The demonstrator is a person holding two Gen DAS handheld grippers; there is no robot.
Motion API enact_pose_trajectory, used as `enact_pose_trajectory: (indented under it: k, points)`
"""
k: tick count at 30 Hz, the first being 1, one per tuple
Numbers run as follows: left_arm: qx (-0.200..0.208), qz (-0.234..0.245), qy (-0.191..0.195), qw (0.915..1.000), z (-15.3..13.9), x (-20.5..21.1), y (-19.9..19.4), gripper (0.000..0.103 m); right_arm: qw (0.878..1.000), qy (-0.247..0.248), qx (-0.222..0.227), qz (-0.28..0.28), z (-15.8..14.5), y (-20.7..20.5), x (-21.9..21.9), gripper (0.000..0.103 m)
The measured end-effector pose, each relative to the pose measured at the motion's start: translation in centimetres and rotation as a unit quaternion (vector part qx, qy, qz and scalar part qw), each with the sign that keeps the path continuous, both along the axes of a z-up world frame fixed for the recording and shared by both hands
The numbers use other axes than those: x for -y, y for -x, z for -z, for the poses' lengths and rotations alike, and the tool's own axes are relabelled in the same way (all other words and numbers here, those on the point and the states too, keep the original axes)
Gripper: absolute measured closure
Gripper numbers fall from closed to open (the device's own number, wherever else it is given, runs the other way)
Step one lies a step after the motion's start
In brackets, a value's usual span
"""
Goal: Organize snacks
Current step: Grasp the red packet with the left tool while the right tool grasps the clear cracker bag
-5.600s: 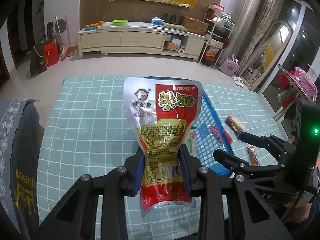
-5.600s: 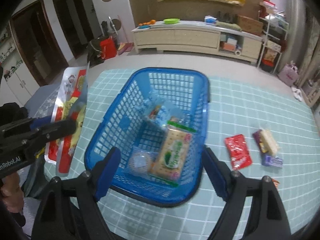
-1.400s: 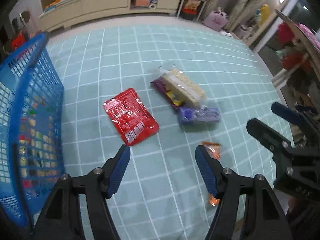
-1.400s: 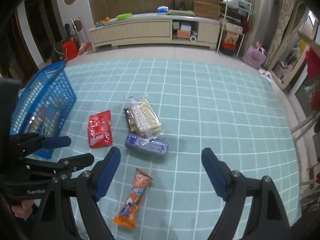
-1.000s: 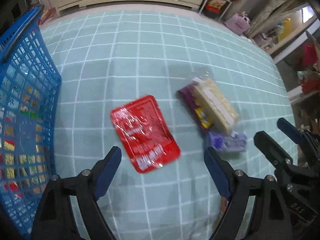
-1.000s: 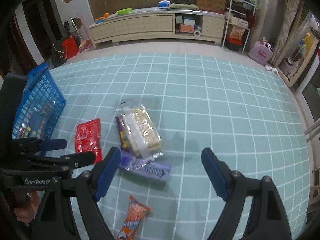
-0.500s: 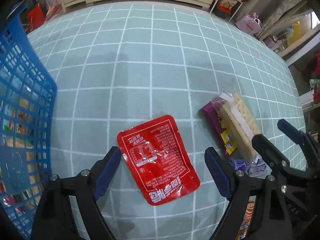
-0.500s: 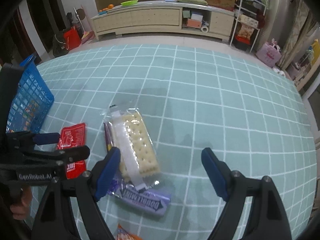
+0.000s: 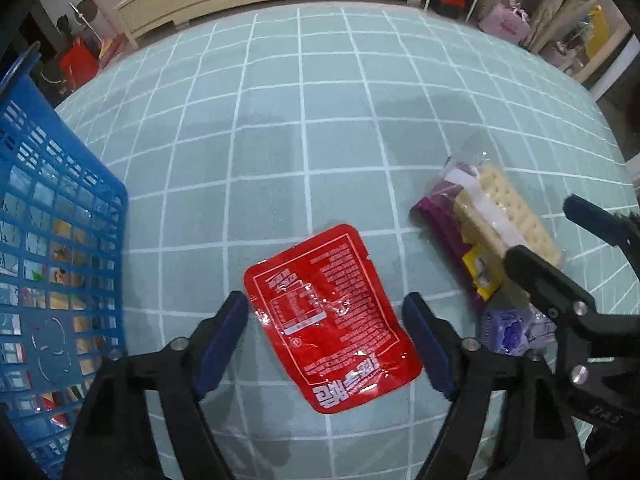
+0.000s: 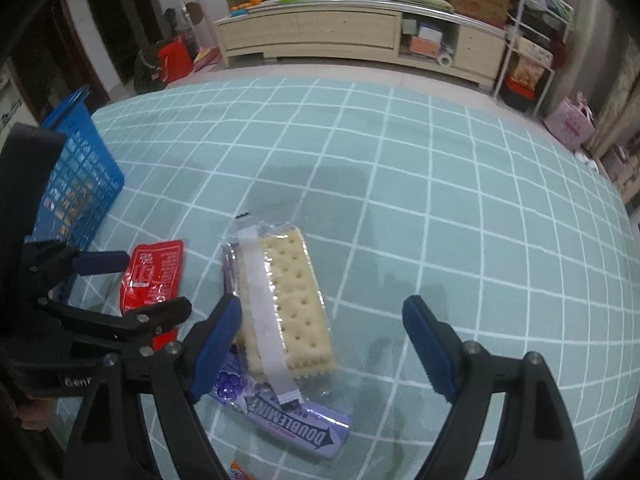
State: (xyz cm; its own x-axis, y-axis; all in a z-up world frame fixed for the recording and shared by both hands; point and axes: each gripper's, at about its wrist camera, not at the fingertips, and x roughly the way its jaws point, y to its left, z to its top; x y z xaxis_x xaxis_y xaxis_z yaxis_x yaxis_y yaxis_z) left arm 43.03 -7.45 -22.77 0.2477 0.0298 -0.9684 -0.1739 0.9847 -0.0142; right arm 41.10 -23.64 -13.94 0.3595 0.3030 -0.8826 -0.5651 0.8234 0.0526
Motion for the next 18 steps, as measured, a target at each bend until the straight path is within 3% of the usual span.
enact_pose_trajectory:
  k: [4,9,12,15,18]
  points:
    - [-0.003,0.006,0.001,1.0000,-0.3,0.1,-0.3,0.039,1.000,0.002,-0.001,-0.004,0.1,-0.4,-0.5,0.017]
    - [-0.002,0.010,0.010,0.9999,-0.6,-0.3,-0.1,0.041,1.000,-0.003,-0.014,-0.020,0.5,-0.5,-0.9,0.017]
    - [-0.004,0.005,0.019,0.9998,-0.6,-0.9,0.2,0.049,0.999,0.005,-0.021,-0.030,1.2,-0.4,-1.4,0.017]
    - [0.003,0.024,-0.003,0.9997,-1.1,-0.6,0.6,0.063,0.999,0.009,-0.020,-0.032,1.7,-0.2,-1.7,0.034]
    - [0.004,0.028,-0.002,0.9996,-0.6,0.6,-0.2,0.066,0.999,-0.001,-0.024,-0.031,1.6,0.0,-1.6,0.044]
